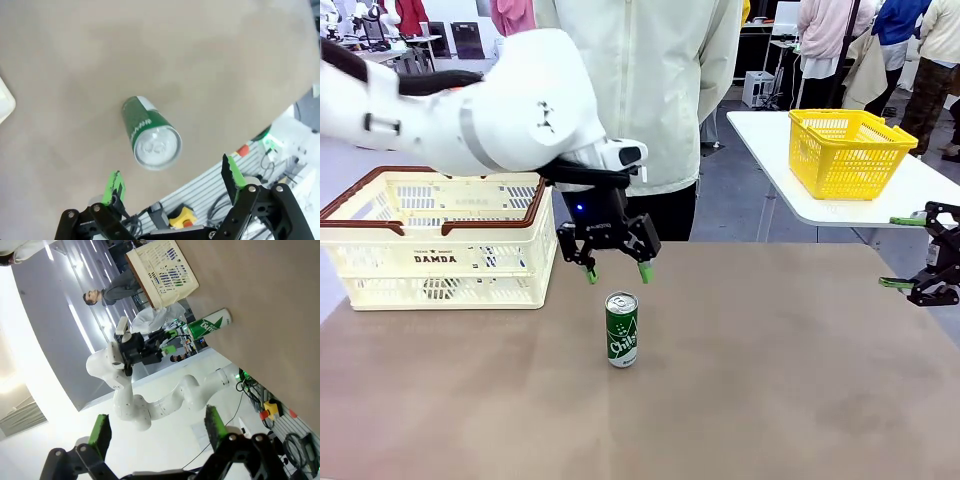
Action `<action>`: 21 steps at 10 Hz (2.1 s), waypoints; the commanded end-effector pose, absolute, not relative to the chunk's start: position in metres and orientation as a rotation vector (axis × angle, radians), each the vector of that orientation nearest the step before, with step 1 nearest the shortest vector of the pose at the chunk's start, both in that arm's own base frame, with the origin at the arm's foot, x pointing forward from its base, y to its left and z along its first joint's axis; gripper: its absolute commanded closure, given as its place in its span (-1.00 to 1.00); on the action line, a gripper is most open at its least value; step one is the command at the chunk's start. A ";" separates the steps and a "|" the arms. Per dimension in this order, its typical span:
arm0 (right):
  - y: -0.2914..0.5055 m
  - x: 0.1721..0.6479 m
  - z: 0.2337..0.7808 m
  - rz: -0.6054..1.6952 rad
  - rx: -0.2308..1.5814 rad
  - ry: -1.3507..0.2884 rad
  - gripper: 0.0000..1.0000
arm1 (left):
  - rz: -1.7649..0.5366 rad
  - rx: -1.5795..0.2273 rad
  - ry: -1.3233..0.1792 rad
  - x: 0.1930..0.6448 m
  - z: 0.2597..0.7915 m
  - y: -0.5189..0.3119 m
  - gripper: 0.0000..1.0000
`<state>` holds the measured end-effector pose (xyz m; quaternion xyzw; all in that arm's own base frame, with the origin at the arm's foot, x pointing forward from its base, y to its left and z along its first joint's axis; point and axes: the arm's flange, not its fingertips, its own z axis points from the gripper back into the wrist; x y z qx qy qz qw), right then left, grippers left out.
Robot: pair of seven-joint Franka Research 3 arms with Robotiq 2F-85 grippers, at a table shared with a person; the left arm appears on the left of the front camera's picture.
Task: Place the drinks into the Shopping basket.
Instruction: Pick up one drink and place it into the Shopping basket.
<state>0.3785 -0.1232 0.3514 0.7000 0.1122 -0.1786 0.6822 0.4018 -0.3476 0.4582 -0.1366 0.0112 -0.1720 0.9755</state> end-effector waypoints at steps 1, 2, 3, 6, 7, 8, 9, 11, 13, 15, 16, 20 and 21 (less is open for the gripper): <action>-0.123 0.378 0.356 -0.400 1.560 0.268 -1.00 | -0.242 -0.189 0.055 0.409 0.453 -0.366 -1.00; -0.123 0.378 0.356 -0.400 1.560 0.268 -1.00 | -0.219 -0.165 0.077 0.410 0.441 -0.373 -1.00; -0.123 0.378 0.356 -0.400 1.560 0.268 -1.00 | -0.200 -0.147 0.080 0.408 0.434 -0.376 -1.00; -0.123 0.378 0.356 -0.400 1.560 0.268 -1.00 | -0.165 -0.084 0.060 0.397 0.405 -0.382 -1.00; -0.123 0.378 0.356 -0.400 1.560 0.268 -1.00 | -0.162 -0.058 0.044 0.396 0.397 -0.384 -1.00; -0.123 0.378 0.356 -0.400 1.560 0.268 -1.00 | -0.156 -0.041 0.050 0.394 0.394 -0.387 -1.00; -0.123 0.378 0.356 -0.400 1.560 0.268 -1.00 | -0.160 -0.034 0.069 0.393 0.390 -0.388 -1.00; -0.123 0.378 0.356 -0.400 1.560 0.268 -1.00 | -0.156 -0.028 0.081 0.393 0.383 -0.385 -1.00; -0.123 0.378 0.356 -0.400 1.560 0.268 -1.00 | -0.150 -0.041 0.060 0.396 0.384 -0.378 -1.00; -0.123 0.378 0.356 -0.400 1.560 0.268 -1.00 | -0.169 -0.051 0.030 0.398 0.382 -0.379 -0.54; -0.123 0.378 0.356 -0.400 1.560 0.268 -1.00 | -0.166 -0.056 0.045 0.399 0.381 -0.379 0.51; -0.123 0.378 0.356 -0.400 1.560 0.268 -1.00 | -0.170 -0.060 0.127 0.397 0.381 -0.379 1.00; -0.123 0.378 0.356 -0.400 1.560 0.268 -1.00 | -0.169 -0.064 0.134 0.397 0.382 -0.378 1.00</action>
